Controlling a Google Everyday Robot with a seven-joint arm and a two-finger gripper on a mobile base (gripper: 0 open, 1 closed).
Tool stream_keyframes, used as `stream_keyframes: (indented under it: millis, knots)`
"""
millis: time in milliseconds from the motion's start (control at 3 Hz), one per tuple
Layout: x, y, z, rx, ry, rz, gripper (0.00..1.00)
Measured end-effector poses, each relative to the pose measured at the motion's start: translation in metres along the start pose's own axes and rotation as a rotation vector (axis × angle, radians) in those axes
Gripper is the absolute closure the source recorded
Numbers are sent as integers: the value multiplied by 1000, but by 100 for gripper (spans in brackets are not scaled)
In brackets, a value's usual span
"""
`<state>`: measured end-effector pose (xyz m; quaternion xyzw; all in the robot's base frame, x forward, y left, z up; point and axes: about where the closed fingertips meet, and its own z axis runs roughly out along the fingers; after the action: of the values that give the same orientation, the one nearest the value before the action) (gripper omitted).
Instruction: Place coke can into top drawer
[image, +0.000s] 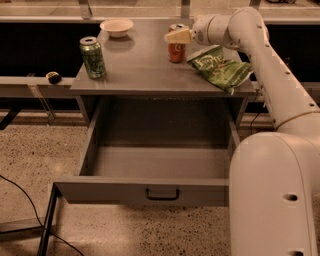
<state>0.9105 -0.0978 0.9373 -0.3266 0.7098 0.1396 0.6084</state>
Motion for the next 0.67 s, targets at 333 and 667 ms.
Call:
stream_keyframes:
  millis: [333, 667]
  knots:
    - [0, 0, 0, 0, 0, 0, 49]
    - [0, 0, 0, 0, 0, 0, 74]
